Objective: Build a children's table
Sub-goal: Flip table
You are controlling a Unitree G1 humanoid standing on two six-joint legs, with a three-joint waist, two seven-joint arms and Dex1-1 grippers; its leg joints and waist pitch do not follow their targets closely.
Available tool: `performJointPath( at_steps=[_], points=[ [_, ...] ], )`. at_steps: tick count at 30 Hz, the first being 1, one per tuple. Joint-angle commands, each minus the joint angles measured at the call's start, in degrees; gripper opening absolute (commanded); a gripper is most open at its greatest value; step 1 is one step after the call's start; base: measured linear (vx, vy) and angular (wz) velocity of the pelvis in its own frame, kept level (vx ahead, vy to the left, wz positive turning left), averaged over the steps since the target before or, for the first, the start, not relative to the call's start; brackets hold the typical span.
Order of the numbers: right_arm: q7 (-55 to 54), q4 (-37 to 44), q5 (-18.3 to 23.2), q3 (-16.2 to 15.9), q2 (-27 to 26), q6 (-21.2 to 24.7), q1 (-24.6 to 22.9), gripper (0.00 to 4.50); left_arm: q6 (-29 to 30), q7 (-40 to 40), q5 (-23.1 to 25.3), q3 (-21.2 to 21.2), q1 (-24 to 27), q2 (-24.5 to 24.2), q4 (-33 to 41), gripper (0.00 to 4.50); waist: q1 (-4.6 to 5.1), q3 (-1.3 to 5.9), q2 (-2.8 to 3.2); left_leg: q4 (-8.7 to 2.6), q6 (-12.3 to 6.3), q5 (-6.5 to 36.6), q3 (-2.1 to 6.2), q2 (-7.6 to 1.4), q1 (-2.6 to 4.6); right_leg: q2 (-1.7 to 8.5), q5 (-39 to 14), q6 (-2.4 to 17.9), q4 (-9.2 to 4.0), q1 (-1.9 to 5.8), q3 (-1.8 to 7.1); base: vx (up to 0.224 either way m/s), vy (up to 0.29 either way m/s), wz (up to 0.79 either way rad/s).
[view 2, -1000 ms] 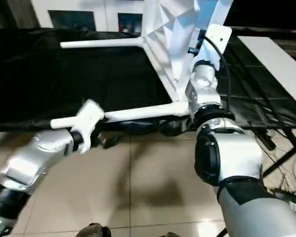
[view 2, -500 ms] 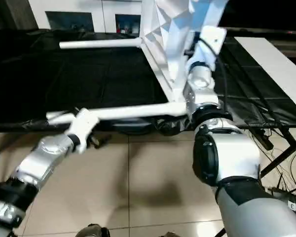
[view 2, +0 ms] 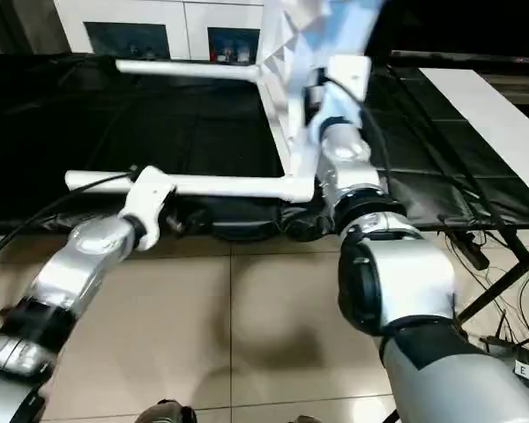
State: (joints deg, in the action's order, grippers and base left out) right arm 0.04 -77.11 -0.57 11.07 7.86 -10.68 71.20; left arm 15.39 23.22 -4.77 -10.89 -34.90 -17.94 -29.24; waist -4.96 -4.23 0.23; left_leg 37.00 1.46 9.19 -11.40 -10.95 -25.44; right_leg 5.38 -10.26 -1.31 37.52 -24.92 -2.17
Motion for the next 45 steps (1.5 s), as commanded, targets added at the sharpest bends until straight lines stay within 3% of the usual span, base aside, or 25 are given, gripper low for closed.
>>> performJointPath(
  at_steps=[1, 8, 18, 42, 43, 44, 45],
  points=[
    [0.67, 1.32, -0.60, -0.55, 0.78, -0.47, 0.43, 3.66, -0.28, -0.56, 0.34, 1.15, -1.12, 0.60, -1.96, 4.44, 0.21, 5.56, -0.09, -4.83, 2.27, 14.56, 0.87, -1.48, 3.03, 2.16, -6.91, 12.36, -3.74, 2.40, 1.28, 0.000, 0.000, 0.00],
    [2.78, 3.00, -0.86, -1.18, 1.62, -2.92, 0.29, 4.22, -3.06, -2.75, 0.77, 2.69, -4.32, 2.29, -8.12, 4.44, 0.04, 5.57, -0.25, -4.80, 1.62, 14.48, 0.81, -1.50, 3.19, 2.23, -6.70, 12.59, -3.88, 2.46, 1.30, 0.000, 0.000, 0.00],
    [2.71, 4.14, -0.97, -1.49, 1.91, -3.74, -0.63, 4.22, -4.64, -3.68, 1.04, 3.19, -5.68, 2.97, -10.66, 4.44, 0.06, 5.63, -0.44, -4.65, 0.35, 12.83, 0.76, -1.56, 3.08, 2.28, -6.14, 13.10, -3.83, 2.55, 1.27, 0.000, 0.000, 0.00],
    [2.93, 4.60, -0.86, -1.61, 1.94, -4.15, -1.03, 4.22, -5.75, -3.83, 1.50, 3.33, -6.31, 3.22, -12.04, 4.44, 0.07, 5.58, -0.44, -4.74, 0.62, 13.58, 0.79, -1.61, 3.14, 2.25, -6.67, 12.99, -3.86, 2.49, 1.26, 0.000, 0.000, 0.00],
    [4.23, 7.26, -0.30, -1.98, 1.85, -4.36, -3.34, 4.22, -7.47, -4.29, 1.72, 3.81, -7.12, 3.58, -13.34, 4.44, 0.08, 5.53, -0.63, -4.75, 0.39, 13.69, 0.73, -1.49, 3.10, 2.20, -6.98, 12.82, -4.12, 2.47, 1.28, 0.000, 0.000, 0.00],
    [9.24, 17.57, 1.83, -3.20, 1.34, -4.02, -12.24, 4.22, -11.56, -5.85, 1.25, 5.49, -8.72, 4.41, -14.72, 4.44, -0.27, 5.04, 1.05, -5.08, 0.13, 15.43, 0.63, -1.22, 3.34, 1.72, -6.06, 10.67, -5.19, 2.32, 1.38, 0.000, 0.000, 0.00],
    [13.89, 27.01, 3.77, -4.34, 0.89, -3.71, -20.41, 4.22, -14.93, -7.21, 0.65, 7.09, -10.10, 5.11, -15.54, 4.44, -0.47, 5.10, 0.13, -5.25, -0.37, 14.94, 0.97, -1.25, 3.47, 1.66, -3.31, 10.10, -5.07, 3.02, 1.34, 0.000, 0.000, 0.00]
  ],
)
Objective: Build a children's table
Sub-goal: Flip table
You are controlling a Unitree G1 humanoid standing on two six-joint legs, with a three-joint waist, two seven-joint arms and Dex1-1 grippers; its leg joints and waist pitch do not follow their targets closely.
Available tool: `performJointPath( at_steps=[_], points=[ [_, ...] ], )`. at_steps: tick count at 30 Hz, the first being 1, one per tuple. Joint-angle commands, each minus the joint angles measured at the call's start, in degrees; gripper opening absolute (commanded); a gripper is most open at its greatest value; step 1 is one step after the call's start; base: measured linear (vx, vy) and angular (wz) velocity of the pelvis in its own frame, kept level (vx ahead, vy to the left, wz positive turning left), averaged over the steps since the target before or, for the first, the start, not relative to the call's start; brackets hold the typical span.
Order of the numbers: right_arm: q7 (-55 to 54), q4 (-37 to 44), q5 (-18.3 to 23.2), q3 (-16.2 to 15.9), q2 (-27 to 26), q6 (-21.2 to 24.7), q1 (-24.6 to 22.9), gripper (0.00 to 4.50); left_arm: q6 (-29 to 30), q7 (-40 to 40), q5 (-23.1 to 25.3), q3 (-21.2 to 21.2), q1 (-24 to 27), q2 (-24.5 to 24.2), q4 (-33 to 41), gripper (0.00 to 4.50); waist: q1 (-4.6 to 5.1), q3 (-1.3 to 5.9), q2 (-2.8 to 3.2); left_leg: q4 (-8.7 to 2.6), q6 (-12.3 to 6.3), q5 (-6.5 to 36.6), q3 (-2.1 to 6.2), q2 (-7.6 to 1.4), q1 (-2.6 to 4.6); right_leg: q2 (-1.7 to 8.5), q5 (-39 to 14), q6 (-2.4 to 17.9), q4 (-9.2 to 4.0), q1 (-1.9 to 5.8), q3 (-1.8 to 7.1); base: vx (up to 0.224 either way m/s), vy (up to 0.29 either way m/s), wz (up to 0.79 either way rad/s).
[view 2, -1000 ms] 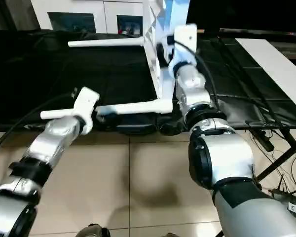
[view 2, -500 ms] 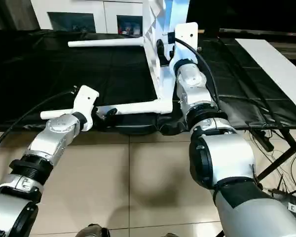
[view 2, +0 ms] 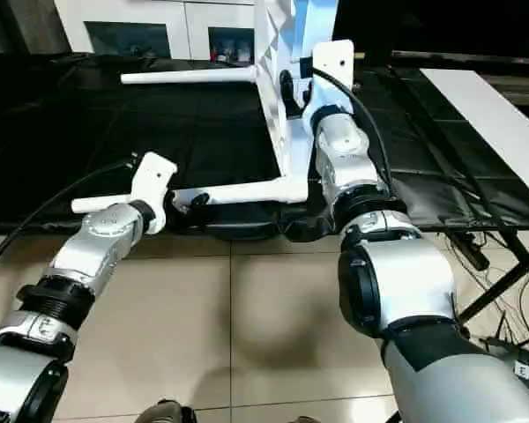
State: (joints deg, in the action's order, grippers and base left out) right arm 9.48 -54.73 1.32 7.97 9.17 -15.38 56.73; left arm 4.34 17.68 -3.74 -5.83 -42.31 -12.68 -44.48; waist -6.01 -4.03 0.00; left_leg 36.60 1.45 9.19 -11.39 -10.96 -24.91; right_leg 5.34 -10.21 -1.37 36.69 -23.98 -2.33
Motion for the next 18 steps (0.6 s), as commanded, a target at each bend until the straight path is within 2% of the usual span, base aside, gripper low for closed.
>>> performJointPath(
  at_steps=[1, 2, 3, 4, 5, 6, 7, 8, 9, 11, 12, 14, 15, 16, 17, 18],
  points=[
    [7.46, 10.87, 3.15, -2.00, -0.76, 1.28, -11.31, 4.22, -5.95, -2.53, -0.85, 3.10, -3.48, 0.24, -0.60, 4.44, -0.23, 5.36, 0.84, -5.06, 0.03, 14.85, 1.11, -1.74, 3.56, 2.31, -2.58, 10.13, -3.99, 2.31, 1.41, 0.000, 0.000, 0.00],
    [8.85, 13.86, 3.58, -2.46, -0.91, 1.28, -14.09, 4.22, -6.35, -3.12, -1.39, 3.82, -3.62, 0.44, 0.13, 4.44, -0.22, 5.71, 0.64, -5.16, -0.04, 13.66, 1.40, -1.86, 3.44, 2.38, -0.39, 10.68, -3.65, 2.86, 1.31, 0.000, 0.000, 0.00],
    [8.69, 13.86, 3.38, -2.59, -0.95, 1.09, -14.25, 4.22, -5.93, -3.18, -1.60, 4.00, -3.40, 0.44, 0.81, 4.44, 0.02, 6.10, 0.38, -5.17, 0.15, 11.67, 1.54, -1.76, 3.08, 2.30, 1.19, 12.36, -3.12, 3.23, 1.01, 0.000, 0.000, 0.00],
    [8.48, 14.06, 3.27, -2.67, -1.03, 1.04, -14.50, 4.22, -5.48, -3.36, -1.62, 3.98, -2.95, 0.53, 1.84, 4.44, 0.27, 6.12, 0.26, -4.98, 0.04, 11.27, 1.33, -1.69, 3.02, 2.43, 0.88, 13.98, -3.08, 3.12, 1.04, 0.000, 0.000, 0.00],
    [8.39, 14.18, 3.24, -2.71, -1.07, 1.03, -14.62, 4.22, -5.26, -3.38, -1.67, 3.97, -2.72, 0.59, 2.32, 4.44, 0.48, 6.12, 0.25, -4.91, -0.08, 10.76, 1.34, -1.64, 2.79, 2.51, 0.64, 14.56, -2.99, 3.26, 1.01, 0.000, 0.000, 0.00],
    [8.31, 14.31, 3.21, -2.74, -1.10, 1.03, -14.74, 4.22, -5.05, -3.39, -1.71, 3.96, -2.50, 0.67, 2.81, 4.44, 0.74, 5.80, 0.34, -4.90, -0.55, 11.13, 1.13, -1.60, 2.72, 2.54, -1.73, 14.78, -3.40, 2.91, 1.04, 0.000, 0.000, 0.00],
    [8.14, 14.62, 3.13, -2.80, -1.10, 0.98, -14.98, 4.22, -4.56, -3.84, -1.93, 4.14, -1.95, 1.00, 4.09, 4.44, 0.97, 5.42, 0.52, -5.04, -0.32, 14.03, 1.02, -1.72, 3.01, 2.53, -6.10, 14.41, -3.98, 2.50, 1.20, 0.000, 0.000, 0.00],
    [7.94, 15.05, 3.06, -2.89, -1.13, 1.02, -15.27, 4.22, -4.09, -4.39, -2.12, 4.35, -1.31, 1.32, 5.47, 4.44, 1.03, 5.33, 0.73, -5.04, 0.05, 15.31, 1.07, -1.67, 3.06, 2.60, -8.22, 14.17, -4.17, 2.45, 1.22, 0.000, 0.000, 0.00],
    [7.83, 17.46, 3.24, -3.15, -1.11, 2.30, -16.44, 4.22, -4.00, -5.16, -2.24, 4.77, -0.71, 1.84, 6.62, 4.44, 1.13, 5.16, 0.57, -5.28, 0.78, 17.11, 1.17, -1.71, 2.99, 2.64, -11.26, 13.23, -4.49, 2.53, 1.26, 0.000, 0.000, 0.00],
    [7.77, 20.02, 3.43, -3.44, -1.13, 3.69, -17.61, 4.22, -3.84, -5.96, -2.44, 5.30, -0.10, 2.31, 7.80, 4.44, 1.21, 4.90, 0.55, -5.51, 1.47, 19.25, 1.24, -1.70, 3.33, 2.44, -14.26, 11.91, -4.94, 2.24, 1.33, 0.000, 0.000, 0.00],
    [8.00, 24.35, 3.71, -3.86, -1.16, 6.06, -19.78, 4.22, -4.01, -7.39, -2.19, 5.93, 1.00, 2.71, 9.42, 4.44, 1.25, 4.80, 0.41, -5.64, 1.87, 20.32, 1.27, -1.69, 3.51, 2.29, -15.69, 11.19, -5.18, 2.22, 1.41, 0.000, 0.000, 0.00],
    [8.34, 28.57, 3.82, -4.36, -1.18, 8.06, -22.27, 4.22, -4.26, -9.17, -1.58, 6.49, 3.34, 2.87, 12.81, 4.44, 1.05, 4.90, 0.47, -5.84, 2.07, 20.41, 1.40, -1.90, 3.72, 2.49, -15.97, 10.58, -5.37, 2.24, 1.45, 0.000, 0.000, 0.00],
    [8.56, 30.53, 3.85, -4.58, -1.20, 8.87, -23.70, 4.22, -3.35, -10.46, -0.91, 6.79, 5.41, 2.67, 15.71, 4.44, 1.10, 5.14, 0.52, -5.81, 2.16, 19.67, 1.47, -1.91, 3.60, 2.48, -14.97, 10.54, -5.19, 2.36, 1.46, 0.000, 0.000, 0.00],
    [8.96, 32.51, 4.29, -4.74, -1.29, 9.46, -25.58, 4.22, -1.37, -11.70, -0.27, 7.31, 8.92, 2.22, 20.51, 4.44, 1.09, 5.08, 0.32, -5.90, 1.78, 18.54, 1.45, -2.07, 3.39, 2.39, -13.28, 10.70, -5.07, 2.33, 1.44, 0.000, 0.000, 0.00],
    [9.08, 33.58, 4.30, -4.94, -1.26, 9.62, -26.82, 4.36, -0.31, -12.00, -0.56, 7.97, 11.36, 2.11, 23.76, 4.44, 1.08, 5.08, 0.42, -5.90, 1.68, 18.40, 1.46, -2.12, 3.34, 2.43, -13.13, 10.72, -5.00, 2.33, 1.42, 0.000, 0.000, 0.00],
    [9.83, 34.92, 4.47, -5.46, -1.16, 9.65, -28.48, 4.36, 0.35, -12.48, -0.99, 8.93, 14.17, 2.12, 27.45, 4.44, 1.28, 5.07, 0.12, -5.96, 1.52, 18.14, 1.42, -2.13, 3.15, 2.39, -13.14, 10.79, -4.90, 2.44, 1.37, 0.000, 0.000, 0.00]
  ],
)
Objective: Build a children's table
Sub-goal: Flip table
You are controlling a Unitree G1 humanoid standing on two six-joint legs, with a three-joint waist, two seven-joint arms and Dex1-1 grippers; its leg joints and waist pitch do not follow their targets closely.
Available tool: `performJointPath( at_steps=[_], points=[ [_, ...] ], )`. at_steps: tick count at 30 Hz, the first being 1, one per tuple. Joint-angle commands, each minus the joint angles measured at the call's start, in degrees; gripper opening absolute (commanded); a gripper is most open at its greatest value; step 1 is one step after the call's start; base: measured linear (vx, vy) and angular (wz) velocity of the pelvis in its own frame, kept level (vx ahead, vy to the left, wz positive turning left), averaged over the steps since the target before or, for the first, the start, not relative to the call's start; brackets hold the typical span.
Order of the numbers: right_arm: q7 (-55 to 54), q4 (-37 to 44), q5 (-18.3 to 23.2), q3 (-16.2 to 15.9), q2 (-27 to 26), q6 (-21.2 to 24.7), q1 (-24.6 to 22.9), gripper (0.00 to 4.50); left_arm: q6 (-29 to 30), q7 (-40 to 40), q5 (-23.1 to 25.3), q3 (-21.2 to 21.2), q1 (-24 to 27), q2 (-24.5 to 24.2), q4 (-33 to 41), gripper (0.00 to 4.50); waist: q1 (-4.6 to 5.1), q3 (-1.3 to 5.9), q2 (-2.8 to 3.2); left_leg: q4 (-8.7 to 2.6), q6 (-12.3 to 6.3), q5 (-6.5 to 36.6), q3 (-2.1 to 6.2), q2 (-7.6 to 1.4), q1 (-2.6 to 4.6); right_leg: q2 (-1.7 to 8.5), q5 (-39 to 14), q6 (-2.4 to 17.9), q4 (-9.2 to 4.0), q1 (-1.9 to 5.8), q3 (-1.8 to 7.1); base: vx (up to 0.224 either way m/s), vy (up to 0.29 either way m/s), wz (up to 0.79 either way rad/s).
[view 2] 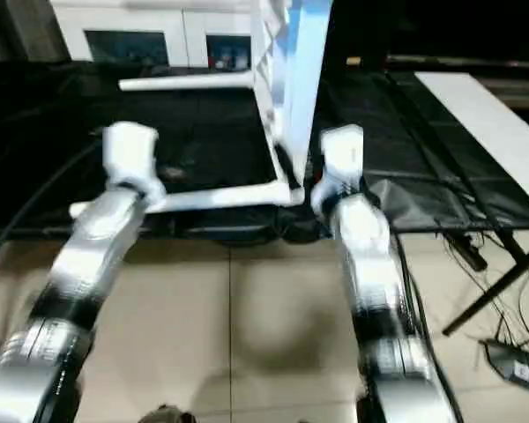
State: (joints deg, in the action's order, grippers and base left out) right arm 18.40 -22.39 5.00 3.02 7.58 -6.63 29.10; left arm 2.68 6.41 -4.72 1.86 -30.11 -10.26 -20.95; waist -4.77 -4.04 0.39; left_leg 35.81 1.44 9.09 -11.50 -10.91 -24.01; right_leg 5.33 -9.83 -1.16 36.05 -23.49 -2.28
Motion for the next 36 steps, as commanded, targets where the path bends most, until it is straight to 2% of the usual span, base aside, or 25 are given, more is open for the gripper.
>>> performJointPath(
  at_steps=[1, 2, 3, 6, 11, 13, 15, 18, 19, 20, 21, 22, 23, 24, 25, 26, 27, 28, 29, 30, 31, 32, 34, 35, 36],
  points=[
    [1.61, 4.15, 0.85, -1.15, 0.50, 0.95, -2.59, 4.36, 2.12, -1.52, -0.22, 2.12, 4.62, -0.23, 7.44, 4.44, 0.07, 4.99, -0.18, -5.21, 1.36, 18.39, 1.55, -2.28, 2.12, 2.46, -14.36, 10.09, -4.41, 1.93, 1.36, 0.000, 0.000, 0.00],
    [2.00, 5.96, 1.14, -1.69, 0.31, 1.44, -4.48, 4.36, 2.53, -1.47, -0.99, 3.00, 7.51, -0.03, 11.24, 4.44, 0.16, 4.95, -0.64, -5.18, 1.23, 18.53, 1.43, -2.16, 2.16, 2.32, -15.15, 9.76, -4.63, 1.72, 1.37, 0.000, 0.000, 0.00],
    [2.05, 7.77, 1.56, -2.11, -0.04, 2.47, -6.31, 4.36, 2.78, -1.56, -1.49, 3.73, 10.46, 0.26, 14.92, 4.44, 0.02, 5.00, -0.26, -5.19, 1.38, 18.90, 1.51, -2.24, 2.37, 2.37, -15.97, 9.45, -4.65, 1.60, 1.44, 0.000, 0.000, 0.00],
    [0.98, 11.14, 1.71, -2.65, -0.75, 5.07, -9.48, 4.36, 2.85, -2.85, -1.29, 4.74, 15.86, 1.08, 20.92, 4.44, 0.04, 4.63, -0.54, -5.44, 1.65, 21.05, 1.49, -2.22, 2.48, 2.06, -18.44, 8.40, -5.04, 1.07, 1.47, 0.000, 0.000, 0.00],
    [-1.61, 15.37, -2.18, -4.62, -0.48, 11.33, -14.15, 4.36, 6.00, -8.12, -0.21, 7.04, 27.41, 3.65, 31.84, 4.44, 0.20, 4.00, -0.72, -5.92, 4.55, 28.39, 1.92, -2.11, 2.95, 1.93, -26.64, 4.24, -6.08, 0.27, 1.48, 0.000, 0.000, 0.00],
    [-3.05, 15.86, -2.45, -4.18, -0.82, 12.44, -14.62, 4.36, 7.60, -8.30, 0.14, 6.87, 28.93, 3.93, 33.94, 4.44, 0.55, 3.80, -1.31, -6.07, 5.30, 30.49, 2.15, -1.97, 2.86, 1.92, -30.02, 2.51, -6.59, 0.19, 1.26, 0.000, 0.000, 0.00],
    [-3.83, 16.25, -1.57, -3.49, -1.48, 12.51, -14.82, 4.36, 8.09, -7.92, -0.56, 6.78, 28.99, 4.19, 34.41, 4.44, 0.50, 3.70, -1.07, -5.68, 6.03, 33.61, 2.34, -1.73, 3.82, 2.04, -34.03, 1.11, -7.64, -0.71, 1.01, -0.034, 0.004, -0.01],
    [-4.87, 15.93, -1.71, -3.47, -1.82, 12.59, -14.86, 4.36, 8.54, -7.18, -0.34, 5.36, 27.60, 4.13, 34.32, 4.44, 1.07, 3.23, -0.74, -6.37, 7.09, 40.93, 3.25, -1.78, 4.76, 1.55, -38.61, -0.41, -8.25, -0.02, -0.27, -0.047, 0.013, -0.04],
    [-5.02, 15.90, -1.90, -3.57, -1.79, 12.43, -14.82, 4.36, 8.81, -7.21, -0.16, 5.19, 27.41, 4.13, 34.29, 4.44, 1.73, 2.41, -0.48, -7.18, 7.84, 47.33, 3.60, -2.02, 5.62, 0.48, -40.68, -1.06, -9.13, 0.46, -2.04, -0.061, 0.041, -0.12],
    [-5.20, 16.17, -1.92, -3.78, -1.78, 12.62, -14.75, 4.36, 9.32, -7.49, 0.23, 4.71, 26.73, 4.44, 34.18, 4.44, 1.46, 1.31, 1.41, -12.82, 8.86, 57.65, 2.19, -3.51, 3.20, -2.56, -34.13, 1.45, -3.38, 4.36, -5.50, -0.061, 0.041, -0.12],
    [-5.32, 16.32, -1.95, -3.73, -1.81, 12.74, -14.76, 4.36, 9.47, -7.55, 0.26, 4.60, 26.66, 4.47, 34.25, 4.44, -3.88, 2.12, 1.42, -14.86, 9.40, 61.16, -3.33, -2.32, -3.34, -3.13, -19.77, 3.65, 8.71, 10.14, -6.70, -0.115, 0.049, 0.00],
    [-5.81, 17.41, -1.81, -3.41, -2.08, 13.80, -14.98, 4.36, 10.36, -7.61, 0.33, 4.07, 26.68, 4.62, 35.05, 4.44, -5.46, 2.85, 1.28, -12.97, 8.52, 51.20, -6.64, -2.42, -3.18, -2.24, -33.18, 3.05, 10.65, 11.31, -2.60, -0.029, -0.052, 0.09],
    [-5.96, 17.87, -1.73, -3.30, -2.19, 14.25, -15.11, 4.36, 10.78, -7.54, 0.35, 3.91, 26.80, 4.69, 35.48, 4.44, -3.07, 4.14, -1.90, -7.16, 7.43, 39.48, -6.47, -3.60, 2.56, 1.28, -51.26, 1.12, 6.40, 7.75, 0.88, -0.029, -0.052, 0.09],
    [-6.08, 18.26, -1.98, -3.39, -2.16, 14.44, -15.28, 4.36, 11.36, -7.50, 0.43, 3.76, 26.97, 4.74, 35.66, 4.44, -3.10, 1.32, -3.33, 10.49, -2.78, 14.57, 3.51, 0.55, 2.50, 12.80, -72.74, 4.95, -11.27, 3.34, 6.07, 0.237, -0.153, 0.14],
    [-6.15, 18.39, -2.14, -3.46, -2.14, 14.43, -15.37, 4.36, 11.49, -7.41, 0.37, 3.73, 27.08, 4.77, 35.68, 4.44, -2.46, 1.17, -3.53, 12.26, -4.51, 9.82, 5.40, 2.58, -3.37, 11.73, -70.66, 4.15, -10.20, 9.26, 6.34, 0.239, -0.039, 0.41],
    [-6.26, 18.56, -2.39, -3.53, -2.11, 14.38, -15.50, 4.36, 11.61, -7.32, 0.30, 3.69, 27.24, 4.81, 35.68, 4.44, -3.40, 1.05, -2.72, 12.54, -4.71, 10.42, 7.00, 1.72, -3.49, 12.22, -65.54, 5.56, -9.37, 10.61, 5.16, 0.239, -0.039, 0.41],
    [-6.77, 18.56, -2.70, -3.45, -2.10, 14.15, -15.47, 4.36, 11.83, -7.44, 0.42, 3.68, 27.36, 4.74, 35.71, 4.44, -3.28, 1.87, -1.79, 9.91, -4.62, 14.84, 6.84, 0.55, -0.64, 11.07, -57.58, 10.16, -8.86, 11.54, 2.64, 0.057, 0.064, 0.76],
    [-7.15, 18.58, -2.83, -3.35, -2.11, 13.96, -15.44, 4.36, 11.97, -7.55, 0.52, 3.69, 27.52, 4.71, 35.84, 4.44, -3.17, 2.92, -0.35, 4.32, -6.09, 16.70, 6.03, -0.10, 1.93, 7.30, -44.00, 13.22, -8.07, 13.26, -1.00, 0.072, 0.089, 0.91],
    [-7.18, 18.58, -2.78, -3.32, -2.11, 13.93, -15.40, 4.36, 12.00, -7.57, 0.52, 3.71, 27.57, 4.71, 35.89, 4.44, -2.70, 3.74, 1.12, 0.64, -5.69, 17.22, 6.39, -0.47, 5.51, 3.45, -35.74, 13.30, -6.42, 12.91, -3.21, 0.072, 0.089, 0.91],
    [-7.18, 18.52, -2.21, -2.98, -2.33, 13.48, -15.28, 4.36, 12.08, -7.54, 0.49, 3.77, 27.65, 4.74, 35.92, 4.44, 0.64, 4.45, 3.43, -4.74, -10.47, 25.83, 13.13, -5.73, 15.03, -2.37, -22.22, 9.18, 3.44, 4.37, -3.89, 0.121, 0.069, 0.75],
    [-7.06, 18.50, -1.75, -2.75, -2.48, 13.34, -15.20, 4.36, 12.11, -7.50, 0.47, 3.79, 27.68, 4.74, 35.89, 4.44, 1.71, 5.64, 2.48, -5.16, -10.95, 25.14, 15.19, -7.41, 16.02, -2.16, -17.78, 5.51, 6.22, 2.99, -3.42, 0.143, 0.060, 0.23],
    [-6.93, 18.52, -1.55, -2.74, -2.52, 13.36, -15.10, 4.36, 12.35, -7.51, 0.40, 3.62, 27.75, 4.53, 35.88, 4.44, 1.66, 5.35, 3.09, -4.84, -10.93, 22.12, 14.19, -5.27, 13.94, -2.35, -13.62, 0.59, 8.01, 1.11, -3.06, 0.143, 0.060, 0.23],
    [-6.96, 18.52, -1.95, -3.07, -2.33, 13.46, -15.07, 4.36, 12.73, -7.41, 0.57, 3.42, 27.89, 4.42, 36.01, 4.44, 1.57, 4.46, 1.43, -6.67, -13.03, 19.34, 10.57, -4.66, 12.58, -1.91, -4.74, -1.09, 8.69, -2.00, -3.00, 0.160, 0.073, 0.01],
    [-6.98, 18.59, -2.01, -3.18, -2.31, 13.51, -15.14, 4.36, 12.81, -7.36, 0.69, 3.38, 27.99, 4.48, 36.16, 4.44, 2.10, 4.05, 0.98, -7.47, -14.06, 18.52, 9.95, -4.60, 11.88, -1.41, -2.08, -0.51, 8.24, -2.17, -2.68, 0.157, 0.058, 0.02],
    [-6.99, 18.75, -2.02, -3.21, -2.32, 13.59, -15.25, 4.36, 12.92, -7.37, 0.74, 3.33, 28.08, 4.52, 36.33, 4.44, 2.45, 3.44, -0.03, -8.69, -14.83, 18.58, 7.76, -3.16, 11.19, -0.62, 2.71, 1.97, 5.50, -1.99, -2.38, 0.167, 0.010, -0.01]
  ],
)
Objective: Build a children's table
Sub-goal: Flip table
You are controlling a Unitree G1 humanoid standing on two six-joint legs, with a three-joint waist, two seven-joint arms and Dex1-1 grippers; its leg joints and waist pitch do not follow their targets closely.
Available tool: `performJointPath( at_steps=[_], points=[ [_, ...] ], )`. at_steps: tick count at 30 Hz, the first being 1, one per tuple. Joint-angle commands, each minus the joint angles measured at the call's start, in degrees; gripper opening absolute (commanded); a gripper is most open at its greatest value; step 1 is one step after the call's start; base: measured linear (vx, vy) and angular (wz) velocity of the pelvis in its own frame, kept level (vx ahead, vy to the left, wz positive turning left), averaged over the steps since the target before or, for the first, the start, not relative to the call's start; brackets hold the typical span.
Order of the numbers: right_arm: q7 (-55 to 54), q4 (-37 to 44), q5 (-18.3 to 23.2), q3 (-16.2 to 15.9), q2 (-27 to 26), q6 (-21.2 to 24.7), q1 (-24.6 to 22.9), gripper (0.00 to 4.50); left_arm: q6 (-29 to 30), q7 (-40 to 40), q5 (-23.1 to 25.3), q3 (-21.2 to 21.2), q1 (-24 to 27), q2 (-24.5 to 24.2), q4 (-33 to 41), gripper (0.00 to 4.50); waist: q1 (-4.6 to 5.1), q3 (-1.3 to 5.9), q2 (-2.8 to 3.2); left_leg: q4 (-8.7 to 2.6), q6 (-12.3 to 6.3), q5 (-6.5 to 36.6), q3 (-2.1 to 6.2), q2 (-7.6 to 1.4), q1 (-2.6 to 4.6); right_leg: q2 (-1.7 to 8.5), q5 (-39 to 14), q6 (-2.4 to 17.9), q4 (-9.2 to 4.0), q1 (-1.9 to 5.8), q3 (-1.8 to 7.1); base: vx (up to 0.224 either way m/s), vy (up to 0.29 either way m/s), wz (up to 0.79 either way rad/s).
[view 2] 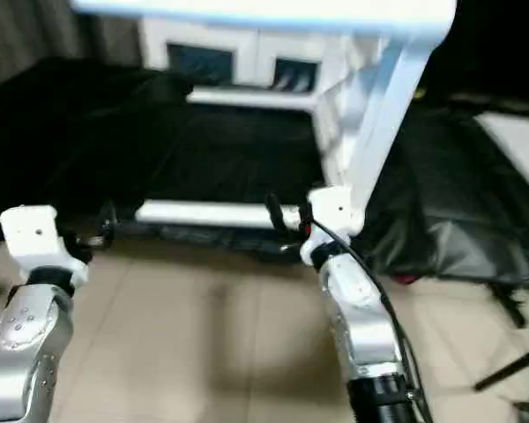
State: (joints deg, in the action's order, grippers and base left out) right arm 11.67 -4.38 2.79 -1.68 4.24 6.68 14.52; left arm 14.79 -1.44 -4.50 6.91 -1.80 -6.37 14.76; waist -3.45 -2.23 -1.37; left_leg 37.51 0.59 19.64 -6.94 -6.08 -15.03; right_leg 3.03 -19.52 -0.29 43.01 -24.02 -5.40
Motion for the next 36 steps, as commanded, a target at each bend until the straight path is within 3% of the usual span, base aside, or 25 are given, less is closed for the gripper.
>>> performJointPath(
  at_steps=[1, 2, 3, 4, 5, 6, 7, 8, 9, 10, 11, 12, 13, 14, 15, 16, 17, 18, 19, 20, 21, 25, 26, 29, 36],
  points=[
    [-0.17, 0.93, 0.05, 1.24, 1.06, 0.22, -0.91, 4.36, 0.79, 0.53, 0.47, -1.77, -0.19, 0.67, 0.71, 4.44, 1.34, 1.43, -0.61, -10.63, -12.42, 13.31, 0.04, -5.76, 1.87, 2.80, 11.51, 3.55, -6.57, 1.16, 2.40, 0.191, -0.059, 0.07],
    [0.22, 1.31, 0.42, 1.09, 0.96, 0.19, -1.29, 4.36, 0.57, 0.83, 0.17, -1.82, -0.23, 0.64, 0.63, 4.44, 1.02, 1.66, -1.93, -9.04, -10.41, 16.54, -1.64, -3.62, 1.62, 4.31, 4.61, 4.86, -9.24, 3.47, 5.04, 0.191, -0.059, 0.07],
    [0.55, 1.90, 0.47, 0.85, 1.01, -0.15, -1.81, 4.36, 0.48, 1.24, -0.16, -1.89, -0.21, 0.55, 0.61, 4.44, -0.67, 1.04, -2.79, 0.94, -7.56, 12.33, -2.05, 0.87, 1.76, 9.80, -28.70, 8.35, -16.58, 6.03, 11.49, 0.228, -0.102, 0.26],
    [0.77, 2.27, 0.47, 0.72, 1.00, -0.42, -2.12, 4.36, 0.45, 1.58, -0.38, -1.90, -0.19, 0.50, 0.61, 4.44, -1.56, 1.84, -2.94, 4.68, -4.71, 5.83, 0.11, 0.77, -1.00, 12.24, -39.55, 14.64, -16.93, 9.27, 15.15, 0.237, -0.041, 0.20],
    [1.03, 2.90, 0.87, 0.73, 0.84, -0.64, -2.79, 4.36, 0.44, 2.09, -0.73, -1.93, -0.09, 0.46, 0.66, 4.44, -1.82, 2.22, -3.34, 5.47, -3.34, 3.30, 1.23, 0.63, -3.34, 11.34, -36.00, 16.30, -15.50, 11.28, 15.07, 0.237, -0.041, 0.20],
    [1.61, 3.85, 1.91, 0.87, 0.55, -1.17, -3.92, 4.36, 0.50, 2.84, -1.39, -2.01, 0.11, 0.48, 0.72, 4.44, -2.10, 2.30, -2.61, 5.93, -2.23, 0.93, 2.04, 0.63, -4.33, 10.87, -30.78, 17.86, -14.74, 11.60, 14.79, 0.209, 0.000, 0.05],
    [1.84, 4.79, 2.45, 1.02, 0.46, -1.82, -5.04, 4.36, 0.50, 3.46, -1.73, -2.18, 0.34, 0.35, 0.75, 4.44, -3.32, 1.18, -1.82, 5.54, 4.03, 1.73, 1.55, 1.51, -2.79, 4.58, -19.06, 24.15, -15.09, 9.96, 18.30, 0.182, -0.002, -0.08],
    [1.88, 5.24, 2.67, 1.04, 0.43, -2.16, -5.56, 4.36, 0.51, 3.78, -1.90, -2.24, 0.44, 0.23, 0.75, 4.44, -4.29, 0.86, -1.12, 4.73, 5.24, 0.73, 2.10, 1.09, -3.32, 3.24, -16.76, 23.67, -14.98, 10.02, 18.68, 0.182, -0.002, -0.08],
    [2.52, 6.08, 2.43, 0.49, 0.84, -3.90, -7.03, 4.36, -0.18, 5.02, -2.75, -2.32, 0.61, 0.00, 0.69, 4.44, -4.35, 0.63, 0.74, -1.07, 7.66, -0.62, 2.64, -0.44, -1.36, -2.43, -15.17, 16.15, -14.34, 7.32, 17.27, 0.150, 0.036, -0.30],
    [2.80, 6.46, 1.63, -0.17, 1.36, -5.24, -7.87, 4.36, -0.93, 6.14, -3.78, -2.24, 0.83, -0.03, 0.78, 4.44, -3.21, 0.98, 2.30, -5.46, 8.79, -0.73, 3.04, -2.29, 0.82, -5.14, -13.84, 9.45, -12.27, 5.14, 14.27, 0.139, 0.107, -0.43],
    [2.97, 6.80, 0.81, -0.75, 1.84, -6.73, -8.82, 4.36, -1.43, 7.41, -4.69, -2.31, 1.17, -0.26, 0.98, 4.44, -1.66, 2.01, 4.84, -9.14, 9.90, 4.06, 6.49, -11.84, 4.54, -2.19, -8.63, 1.15, -0.41, -2.94, 7.01, 0.139, 0.107, -0.43],
    [2.81, 7.07, 0.35, -0.94, 1.97, -7.99, -9.52, 4.36, -1.18, 8.55, -5.11, -2.66, 1.52, -0.79, 1.22, 4.44, -1.60, 3.22, 3.37, -8.81, 9.54, -1.27, 7.28, -12.99, 5.33, -0.96, -4.50, -0.73, 1.02, -2.78, 5.06, 0.171, 0.109, -0.28],
    [2.67, 7.30, 0.19, -0.98, 1.99, -8.74, -9.94, 4.36, -0.82, 9.30, -5.26, -2.91, 1.70, -1.11, 1.36, 4.44, -0.96, 4.46, 2.97, -3.42, 1.19, -47.72, 6.49, -6.94, 5.50, 0.36, 13.38, -2.27, -1.18, -5.30, 2.59, 0.184, 0.052, -0.02],
    [2.27, 7.40, 0.25, -0.70, 1.76, -9.53, -10.28, 4.36, -1.54, 11.28, -5.81, -3.54, 2.06, -1.82, 1.57, 4.44, -0.40, 4.44, 3.11, -1.59, 0.10, -64.12, 5.54, -4.94, 5.68, 0.42, 19.56, -1.69, -2.60, -5.71, 2.37, 0.184, 0.052, -0.02],
    [2.00, 7.41, 0.28, -0.49, 1.56, -9.96, -10.41, 4.36, -2.17, 12.65, -6.24, -3.92, 2.26, -2.29, 1.65, 4.44, 0.73, 4.43, 0.44, 1.67, 0.43, -72.83, 3.22, 0.86, 4.45, 1.60, 34.13, 2.04, -7.94, -4.12, 4.30, 0.070, 0.036, -0.04],
    [1.89, 7.39, -0.01, -0.32, 1.45, -11.17, -10.64, 4.36, -2.56, 14.16, -6.33, -4.58, 2.56, -3.15, 1.80, 4.44, 0.91, 4.75, -2.37, 2.78, 0.28, -60.73, 1.84, 3.63, 0.30, 2.65, 44.55, 3.56, -6.82, 1.07, 7.16, 0.000, 0.000, 0.00],
    [1.84, 7.38, -0.25, -0.23, 1.40, -12.03, -10.79, 4.36, -2.74, 15.08, -6.35, -5.01, 2.76, -3.73, 1.89, 4.44, -1.55, 4.27, -2.76, 3.55, -1.95, -27.18, 4.41, -0.79, -7.30, 13.28, 66.79, 14.80, -8.06, 8.64, 13.94, 0.000, 0.000, 0.00],
    [2.24, 7.50, -0.02, -0.17, 1.31, -12.71, -11.04, 4.36, -2.70, 15.68, -6.45, -5.19, 2.89, -4.07, 1.87, 4.44, -1.95, 4.27, -2.13, 0.77, -0.59, -16.71, 5.05, -3.04, -7.34, 10.80, 74.12, 18.06, -7.87, 7.42, 11.77, 0.004, -0.058, 0.10],
    [2.79, 7.93, 0.17, -0.42, 1.31, -13.50, -11.67, 4.45, -2.37, 17.11, -7.58, -4.91, 3.01, -4.50, 1.52, 4.47, -0.76, 3.91, -0.02, -3.20, 1.57, -18.74, 3.69, -2.27, -6.61, 4.77, 63.07, 17.97, -7.56, 6.12, 7.25, -0.082, -0.092, -0.01],
    [2.79, 7.93, 0.17, -0.42, 1.31, -13.50, -11.67, 4.45, -2.37, 17.11, -7.58, -4.91, 3.01, -4.50, 1.52, 4.47, -0.10, 3.73, 0.81, -4.06, 2.18, -21.18, 2.94, -2.03, -6.26, 2.38, 53.68, 16.97, -7.82, 5.31, 6.10, -0.082, -0.092, -0.01],
    [2.95, 8.09, 0.05, -0.92, 1.67, -15.06, -12.26, 4.45, -1.29, 17.24, -8.30, -4.16, 2.89, -4.65, 1.13, 4.47, 1.17, 3.05, 2.17, -4.58, 2.53, -17.40, 2.82, -4.06, -5.10, 0.73, 30.63, 15.23, -8.09, 3.29, 4.87, -0.078, -0.051, 0.05],
    [1.88, 7.87, -0.21, -0.55, 1.77, -17.37, -12.81, 4.45, -0.59, 17.55, -8.75, -3.76, 2.54, -5.03, 0.64, 4.47, 2.00, 1.39, 1.31, -6.39, 1.44, 12.13, 0.54, -5.44, -3.69, 2.94, -9.02, 12.42, -12.26, 2.85, 6.10, -0.039, -0.018, 0.09],
    [1.35, 7.43, -0.65, -0.36, 1.93, -18.08, -12.82, 4.45, -0.58, 17.94, -8.52, -3.99, 2.47, -5.29, 0.45, 4.47, 1.99, 1.35, 1.10, -6.42, 1.71, 12.91, 0.23, -5.41, -3.57, 2.97, -11.49, 11.49, -12.47, 2.78, 6.23, 0.000, 0.000, 0.00],
    [-1.14, 5.75, -3.00, 0.84, 1.99, -19.31, -13.15, 4.45, -0.42, 18.48, -8.55, -4.60, 2.16, -5.79, 0.23, 4.47, 1.69, 1.65, 1.13, -6.87, 2.33, 9.72, -0.36, -5.31, -4.04, 3.33, -12.88, 8.39, -12.61, 3.03, 6.58, 0.000, 0.000, 0.00],
    [-7.22, 4.96, -6.44, 3.83, 1.55, -24.99, -13.58, 4.45, 0.19, 20.10, -9.30, -4.77, 2.22, -6.28, 0.51, 4.47, 1.67, 2.09, 1.44, -6.84, 2.83, 5.54, -0.49, -5.26, -4.71, 3.16, -4.99, 8.80, -11.79, 3.27, 6.55, 0.000, 0.000, 0.00]
  ],
)
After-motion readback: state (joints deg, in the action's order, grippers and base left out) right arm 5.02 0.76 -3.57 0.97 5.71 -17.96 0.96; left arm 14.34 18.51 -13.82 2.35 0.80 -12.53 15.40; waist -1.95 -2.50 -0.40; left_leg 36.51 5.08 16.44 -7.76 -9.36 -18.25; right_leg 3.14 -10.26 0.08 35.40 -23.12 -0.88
